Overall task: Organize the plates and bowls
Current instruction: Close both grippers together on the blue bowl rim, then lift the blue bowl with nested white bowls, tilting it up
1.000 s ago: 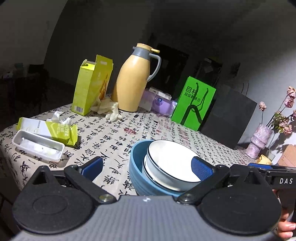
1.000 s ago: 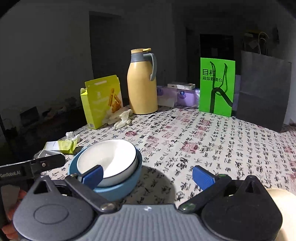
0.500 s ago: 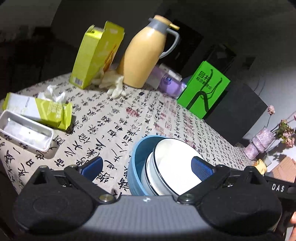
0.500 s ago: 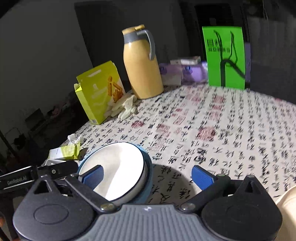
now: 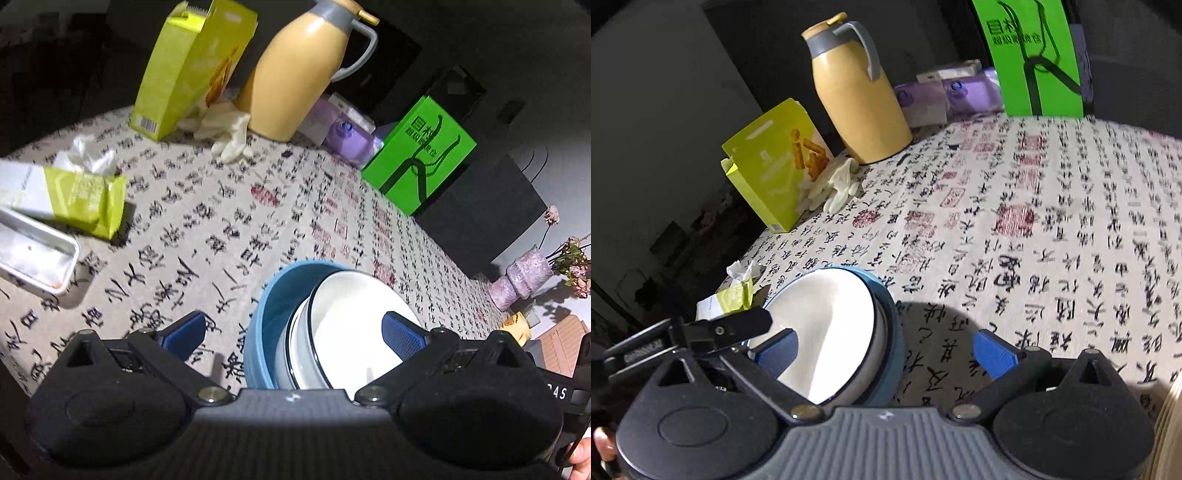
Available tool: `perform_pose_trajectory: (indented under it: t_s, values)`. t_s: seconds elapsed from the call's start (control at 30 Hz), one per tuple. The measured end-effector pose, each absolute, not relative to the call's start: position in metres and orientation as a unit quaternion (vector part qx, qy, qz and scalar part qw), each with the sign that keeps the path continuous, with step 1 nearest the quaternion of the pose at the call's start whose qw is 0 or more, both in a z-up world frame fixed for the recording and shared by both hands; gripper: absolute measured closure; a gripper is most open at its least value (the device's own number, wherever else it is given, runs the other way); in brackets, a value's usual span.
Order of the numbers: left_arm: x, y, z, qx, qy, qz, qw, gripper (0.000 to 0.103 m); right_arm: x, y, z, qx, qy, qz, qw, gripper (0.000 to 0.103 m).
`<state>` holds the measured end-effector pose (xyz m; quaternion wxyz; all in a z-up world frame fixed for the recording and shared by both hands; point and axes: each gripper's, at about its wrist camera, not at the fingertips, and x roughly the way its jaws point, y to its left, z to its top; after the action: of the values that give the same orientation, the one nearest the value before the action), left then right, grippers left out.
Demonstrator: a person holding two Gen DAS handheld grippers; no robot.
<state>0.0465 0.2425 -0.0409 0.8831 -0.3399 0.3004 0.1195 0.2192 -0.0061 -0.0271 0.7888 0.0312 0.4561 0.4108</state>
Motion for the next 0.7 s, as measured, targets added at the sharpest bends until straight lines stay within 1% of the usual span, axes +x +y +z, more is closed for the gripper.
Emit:
perform_pose_trajectory:
  t_s: [0.37, 0.57, 0.7]
  values:
    - [0.054, 0.246, -0.048, -0.363, 0.328, 0.111, 0.865, 0.0, 0.222, 0.003, -0.037, 0.038, 0.491, 0.418, 0.764, 0.002]
    - [0.063, 0.252, -0.056, -0.383, 0.352, 0.101, 0.848, 0.0, 0.228, 0.007, -0.045, 0.059, 0.524, 0.416, 0.741, 0.002]
    - [0.064, 0.252, -0.058, -0.387, 0.358, 0.097, 0.844, 0.0, 0.23, 0.01, -0.048, 0.069, 0.535, 0.419, 0.731, 0.004]
